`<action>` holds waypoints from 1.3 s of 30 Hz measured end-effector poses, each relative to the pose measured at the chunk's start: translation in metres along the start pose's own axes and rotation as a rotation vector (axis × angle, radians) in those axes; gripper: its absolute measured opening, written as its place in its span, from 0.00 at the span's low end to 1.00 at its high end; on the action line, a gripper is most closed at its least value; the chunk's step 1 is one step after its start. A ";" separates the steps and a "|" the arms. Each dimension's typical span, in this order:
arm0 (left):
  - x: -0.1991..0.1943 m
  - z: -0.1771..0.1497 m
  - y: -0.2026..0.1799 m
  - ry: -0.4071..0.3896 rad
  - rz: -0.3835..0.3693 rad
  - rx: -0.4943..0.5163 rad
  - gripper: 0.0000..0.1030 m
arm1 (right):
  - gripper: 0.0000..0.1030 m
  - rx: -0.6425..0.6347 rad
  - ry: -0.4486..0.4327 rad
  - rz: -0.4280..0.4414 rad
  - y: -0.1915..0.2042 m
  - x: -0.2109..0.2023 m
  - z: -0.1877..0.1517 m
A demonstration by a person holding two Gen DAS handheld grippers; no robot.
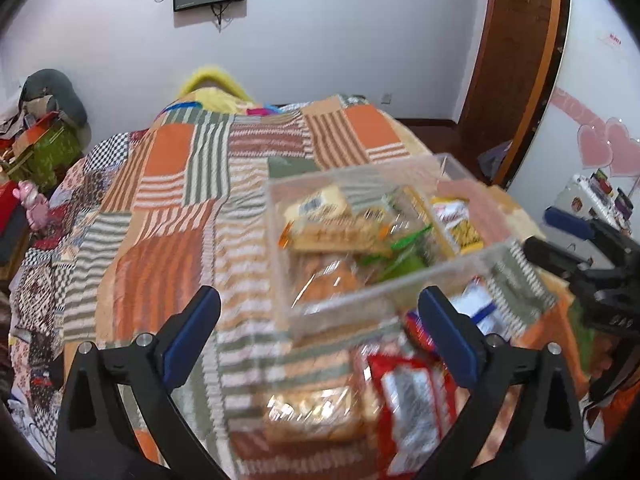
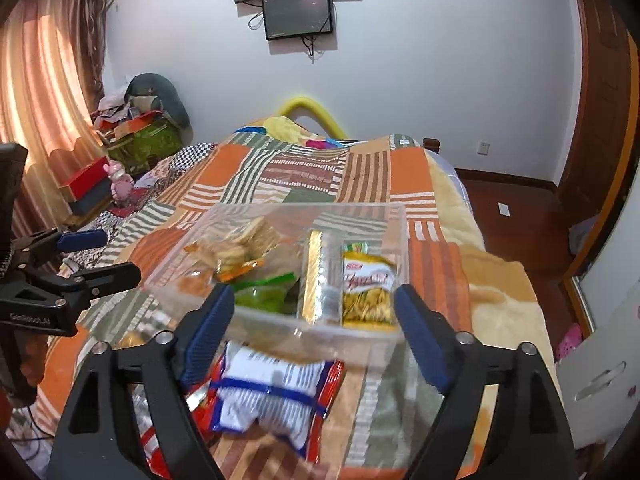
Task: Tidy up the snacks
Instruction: 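Grasp the clear pastry tray with the left tool while the right tool grasps the blue-white bag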
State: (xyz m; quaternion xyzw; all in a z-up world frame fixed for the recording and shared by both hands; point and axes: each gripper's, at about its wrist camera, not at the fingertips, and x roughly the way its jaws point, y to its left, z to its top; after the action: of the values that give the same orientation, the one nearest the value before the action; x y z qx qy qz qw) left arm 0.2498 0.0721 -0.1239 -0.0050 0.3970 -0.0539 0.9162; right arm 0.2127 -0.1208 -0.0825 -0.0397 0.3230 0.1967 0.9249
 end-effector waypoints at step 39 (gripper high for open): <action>0.044 -0.090 0.014 0.175 -0.047 -0.009 0.72 | 0.66 0.040 0.251 0.067 0.031 0.061 -0.060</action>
State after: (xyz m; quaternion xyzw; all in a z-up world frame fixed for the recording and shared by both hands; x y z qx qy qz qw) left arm 0.2149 0.0842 -0.2184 -0.0139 0.4756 -0.0738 0.8765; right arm 0.2092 -0.0837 -0.1650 -0.0347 0.4413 0.2142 0.8707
